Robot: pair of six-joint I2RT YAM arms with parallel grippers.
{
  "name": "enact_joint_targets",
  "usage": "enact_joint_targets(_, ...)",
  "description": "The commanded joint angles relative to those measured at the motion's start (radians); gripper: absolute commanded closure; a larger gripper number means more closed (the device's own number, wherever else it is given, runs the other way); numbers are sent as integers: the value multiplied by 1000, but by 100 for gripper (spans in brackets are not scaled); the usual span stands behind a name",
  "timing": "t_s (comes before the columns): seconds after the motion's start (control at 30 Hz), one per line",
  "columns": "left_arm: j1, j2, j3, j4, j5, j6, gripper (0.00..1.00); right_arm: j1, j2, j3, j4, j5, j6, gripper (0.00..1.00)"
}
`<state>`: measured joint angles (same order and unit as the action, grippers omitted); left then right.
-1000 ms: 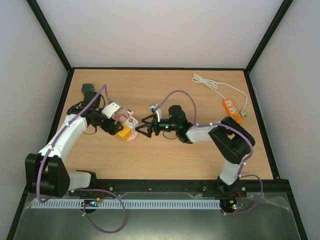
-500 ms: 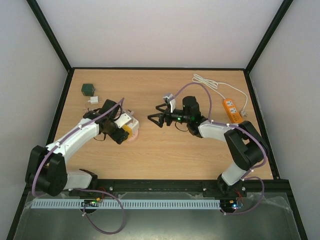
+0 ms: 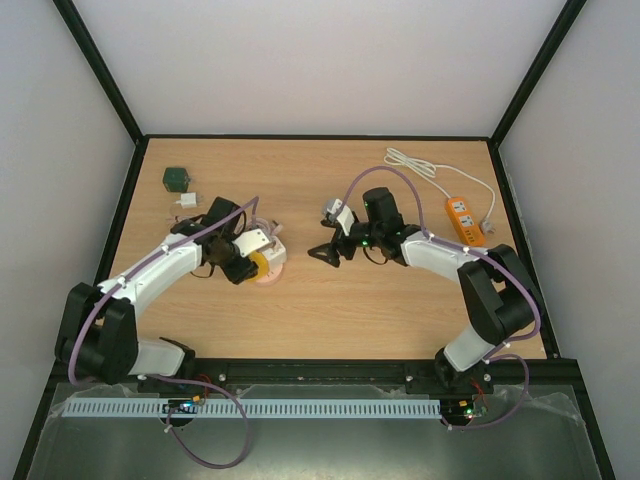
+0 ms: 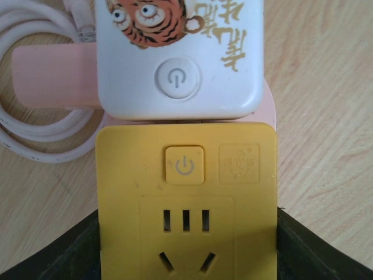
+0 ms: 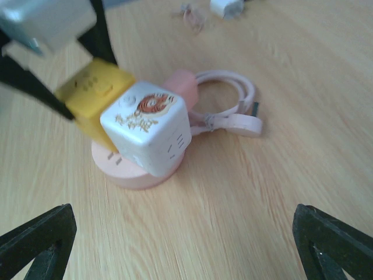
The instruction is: Pull the plug off the socket
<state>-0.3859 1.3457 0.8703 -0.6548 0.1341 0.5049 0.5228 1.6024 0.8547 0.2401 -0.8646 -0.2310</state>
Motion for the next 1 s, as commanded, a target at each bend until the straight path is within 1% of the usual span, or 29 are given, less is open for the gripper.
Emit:
enact_joint_targets(0.0, -3, 33, 50, 18, 180, 226, 57, -5, -32, 39, -309, 6, -403, 0)
enact_joint_targets(0.13, -6, 74, 93, 0, 291, 350, 58, -4, -39, 33, -386, -6, -494, 0)
enact_joint_targets(0.23, -21, 108, 121, -6, 342, 411, 58, -4, -44, 24, -375, -19, -482, 0)
enact_joint_targets(0.33, -58, 114, 120, 14, 342, 450, 58, 2, -55, 4, -305, -23, -427, 1)
enact_joint_targets(0.47, -71, 122, 111, 54, 342, 457, 60, 37, -34, 17, -241, -17, -380, 3)
enact_joint_targets(0.67, -80, 120, 96, 83, 328, 457, 60, 126, 28, 72, -240, 11, -411, 6)
enact_joint_targets(0.77, -82, 112, 90, 87, 330, 453, 60, 157, 56, 91, -250, 23, -430, 11)
enact_joint_targets(0.97, -82, 85, 92, 87, 357, 433, 61, 167, 98, 101, -271, 52, -460, 36)
